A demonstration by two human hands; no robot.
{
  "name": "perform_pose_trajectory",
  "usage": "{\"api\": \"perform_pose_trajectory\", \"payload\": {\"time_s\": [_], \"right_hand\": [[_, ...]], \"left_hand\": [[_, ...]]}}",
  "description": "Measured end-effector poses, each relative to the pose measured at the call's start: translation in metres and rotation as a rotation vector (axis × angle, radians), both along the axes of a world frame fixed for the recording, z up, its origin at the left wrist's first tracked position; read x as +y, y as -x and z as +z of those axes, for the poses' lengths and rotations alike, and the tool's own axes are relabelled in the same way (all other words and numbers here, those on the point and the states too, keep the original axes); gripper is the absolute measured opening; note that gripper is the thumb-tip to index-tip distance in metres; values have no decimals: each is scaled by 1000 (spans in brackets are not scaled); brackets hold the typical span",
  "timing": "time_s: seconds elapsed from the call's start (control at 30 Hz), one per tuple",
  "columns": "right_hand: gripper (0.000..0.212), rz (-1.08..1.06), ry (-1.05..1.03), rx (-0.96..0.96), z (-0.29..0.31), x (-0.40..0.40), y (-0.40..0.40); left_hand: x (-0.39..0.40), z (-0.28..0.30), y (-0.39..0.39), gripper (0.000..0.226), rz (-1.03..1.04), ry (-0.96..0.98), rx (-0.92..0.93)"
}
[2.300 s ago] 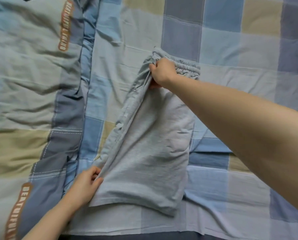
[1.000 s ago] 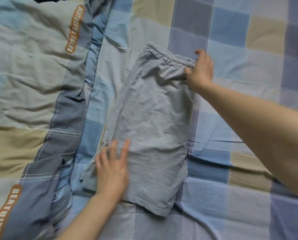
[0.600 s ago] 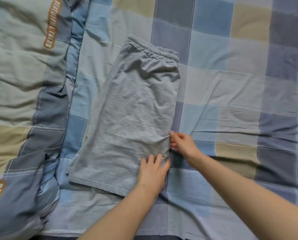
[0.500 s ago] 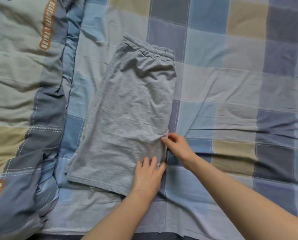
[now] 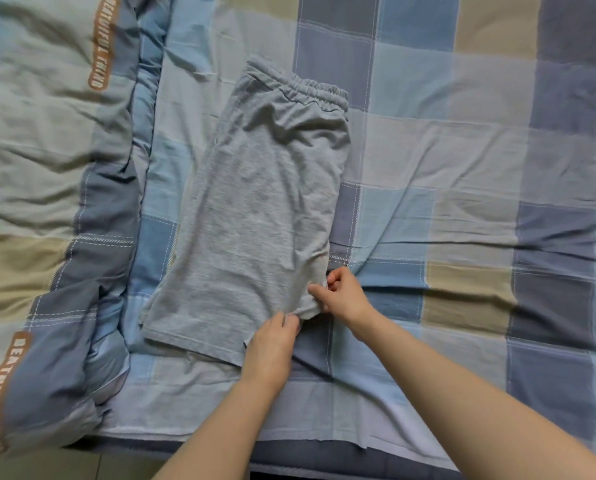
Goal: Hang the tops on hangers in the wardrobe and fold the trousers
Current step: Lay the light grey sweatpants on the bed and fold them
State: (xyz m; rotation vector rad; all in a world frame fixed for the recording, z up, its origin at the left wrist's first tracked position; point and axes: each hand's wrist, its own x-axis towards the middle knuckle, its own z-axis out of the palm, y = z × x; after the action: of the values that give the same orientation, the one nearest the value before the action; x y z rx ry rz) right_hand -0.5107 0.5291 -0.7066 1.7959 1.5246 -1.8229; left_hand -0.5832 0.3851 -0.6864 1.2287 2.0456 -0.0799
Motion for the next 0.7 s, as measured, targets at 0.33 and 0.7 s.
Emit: {"api": "perform_pose_trajectory", "payload": {"time_s": [0.33,0.7], "right_hand": [[23,646,-639,284,22,-51,16],[44,1543,-1428,224,-32,-25,11]], "left_hand": [[-64,7,70,28,139,26,-324],[-55,4,227,48,-747,-325,427]]}}
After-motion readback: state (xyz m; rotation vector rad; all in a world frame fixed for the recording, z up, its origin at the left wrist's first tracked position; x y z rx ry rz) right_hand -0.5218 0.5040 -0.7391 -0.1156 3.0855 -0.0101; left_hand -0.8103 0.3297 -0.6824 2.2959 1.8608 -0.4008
